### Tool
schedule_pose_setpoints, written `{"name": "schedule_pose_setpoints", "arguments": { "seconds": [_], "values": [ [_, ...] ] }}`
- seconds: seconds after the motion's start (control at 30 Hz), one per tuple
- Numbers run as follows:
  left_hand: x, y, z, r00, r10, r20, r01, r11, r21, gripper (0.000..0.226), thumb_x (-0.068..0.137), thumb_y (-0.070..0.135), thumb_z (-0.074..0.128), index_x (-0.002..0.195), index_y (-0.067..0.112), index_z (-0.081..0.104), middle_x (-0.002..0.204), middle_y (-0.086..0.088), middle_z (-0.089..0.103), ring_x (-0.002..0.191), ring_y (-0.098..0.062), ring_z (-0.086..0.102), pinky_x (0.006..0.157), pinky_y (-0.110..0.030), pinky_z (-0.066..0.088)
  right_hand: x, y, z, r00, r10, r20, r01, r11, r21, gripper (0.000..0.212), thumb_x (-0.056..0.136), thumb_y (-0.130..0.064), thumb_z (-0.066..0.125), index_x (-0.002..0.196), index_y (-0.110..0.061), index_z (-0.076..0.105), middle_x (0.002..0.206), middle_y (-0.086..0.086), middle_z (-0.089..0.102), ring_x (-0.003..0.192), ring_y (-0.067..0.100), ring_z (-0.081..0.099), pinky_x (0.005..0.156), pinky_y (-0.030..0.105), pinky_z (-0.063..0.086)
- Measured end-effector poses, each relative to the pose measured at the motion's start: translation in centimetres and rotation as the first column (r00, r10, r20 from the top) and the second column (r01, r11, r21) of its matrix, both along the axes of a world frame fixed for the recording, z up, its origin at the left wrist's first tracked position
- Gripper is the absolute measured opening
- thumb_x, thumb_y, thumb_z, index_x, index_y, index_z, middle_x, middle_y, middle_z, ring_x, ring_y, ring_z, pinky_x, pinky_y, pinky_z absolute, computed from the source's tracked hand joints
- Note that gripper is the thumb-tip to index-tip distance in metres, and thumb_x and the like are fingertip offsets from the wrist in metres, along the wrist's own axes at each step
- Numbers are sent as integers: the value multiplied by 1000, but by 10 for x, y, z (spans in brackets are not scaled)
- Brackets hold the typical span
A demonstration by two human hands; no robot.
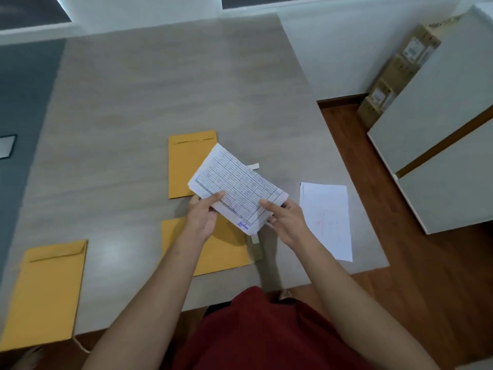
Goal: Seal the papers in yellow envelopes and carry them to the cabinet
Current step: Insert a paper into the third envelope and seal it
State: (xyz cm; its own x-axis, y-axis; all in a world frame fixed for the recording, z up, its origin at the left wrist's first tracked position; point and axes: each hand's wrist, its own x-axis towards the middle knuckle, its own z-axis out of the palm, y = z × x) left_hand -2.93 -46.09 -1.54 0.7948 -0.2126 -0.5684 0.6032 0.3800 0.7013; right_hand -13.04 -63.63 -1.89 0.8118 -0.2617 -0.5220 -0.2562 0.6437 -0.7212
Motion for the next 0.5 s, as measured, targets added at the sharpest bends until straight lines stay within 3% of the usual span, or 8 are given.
{"name": "schedule_pose_setpoints", "arguments": {
  "seconds": [0.1, 0.23, 0.33, 0.4, 0.5],
  "values": [
    [15, 34, 2, 994, -63, 93, 49, 987, 153, 47, 71, -11, 75, 111, 7, 59, 104, -10, 71, 89, -24, 67, 71, -30, 56, 7, -1, 2, 999, 16, 36, -11, 991, -134, 27, 82, -5, 74, 108, -9, 71, 110, 11, 73, 105, 29, 69, 84, 41, 57],
    [23, 65, 1, 904, -373, 210, 237, 845, 480, 47, 68, -11, 81, 107, 8, 65, 102, -9, 75, 90, -22, 72, 75, -26, 58, 8, -4, 5, 996, 90, 26, -73, 919, -389, 17, 82, -9, 76, 98, -14, 74, 100, 4, 76, 96, 19, 72, 77, 27, 56],
    [18, 72, -5, 865, -480, 148, 301, 731, 612, 42, 69, -7, 83, 107, 2, 68, 100, -6, 74, 90, -19, 72, 75, -28, 57, 6, -4, 1, 990, 141, -25, -134, 855, -500, 14, 82, -8, 76, 95, -12, 74, 96, 4, 76, 91, 16, 72, 75, 22, 55],
    [12, 72, -11, 852, -515, 96, 324, 662, 675, 29, 70, -7, 83, 93, -3, 65, 91, -7, 70, 81, -21, 68, 71, -32, 53, 2, -1, -4, 978, 193, -73, -200, 805, -559, 10, 82, -8, 76, 92, -8, 73, 91, 9, 75, 83, 15, 69, 74, 23, 55],
    [-3, 68, -23, 844, -533, 53, 356, 631, 689, 21, 71, -14, 76, 87, -7, 66, 86, -11, 64, 82, -22, 62, 68, -30, 48, -4, 9, -13, 959, 242, -144, -279, 751, -599, 11, 79, -3, 77, 88, -7, 73, 79, 6, 70, 72, 10, 64, 67, 20, 53]
  ]
}}
